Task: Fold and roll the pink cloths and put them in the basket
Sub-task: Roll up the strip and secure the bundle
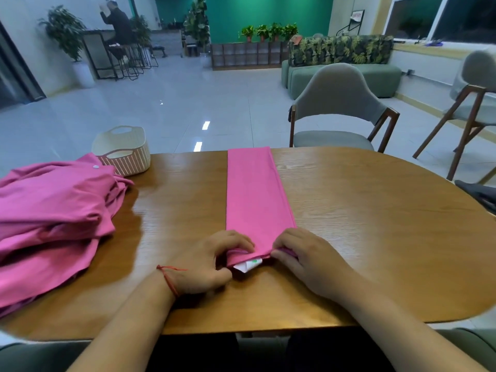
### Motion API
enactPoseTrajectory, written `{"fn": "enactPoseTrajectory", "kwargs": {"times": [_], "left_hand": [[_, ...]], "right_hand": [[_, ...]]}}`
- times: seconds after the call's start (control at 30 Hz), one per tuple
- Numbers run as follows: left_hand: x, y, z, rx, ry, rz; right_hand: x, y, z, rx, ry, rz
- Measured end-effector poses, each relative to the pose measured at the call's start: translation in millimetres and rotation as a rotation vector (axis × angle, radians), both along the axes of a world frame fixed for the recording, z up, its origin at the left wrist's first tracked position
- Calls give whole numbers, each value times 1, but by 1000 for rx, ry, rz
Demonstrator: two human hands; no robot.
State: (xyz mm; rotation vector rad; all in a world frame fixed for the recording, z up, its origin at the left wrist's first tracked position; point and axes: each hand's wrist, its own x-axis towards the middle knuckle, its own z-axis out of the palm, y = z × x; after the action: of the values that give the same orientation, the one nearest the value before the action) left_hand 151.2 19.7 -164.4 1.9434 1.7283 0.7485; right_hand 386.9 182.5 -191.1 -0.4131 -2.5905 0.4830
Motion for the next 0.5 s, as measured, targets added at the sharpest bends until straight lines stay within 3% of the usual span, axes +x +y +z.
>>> {"fn": "enactPoseTrajectory", "kwargs": {"times": [0.3, 0.5], "left_hand": [[8, 6, -13, 329, 94, 118], [5, 8, -12, 276, -3, 171]], "right_hand": [[7, -5, 6, -96, 28, 46], [10, -2, -1, -59, 129, 1]]}}
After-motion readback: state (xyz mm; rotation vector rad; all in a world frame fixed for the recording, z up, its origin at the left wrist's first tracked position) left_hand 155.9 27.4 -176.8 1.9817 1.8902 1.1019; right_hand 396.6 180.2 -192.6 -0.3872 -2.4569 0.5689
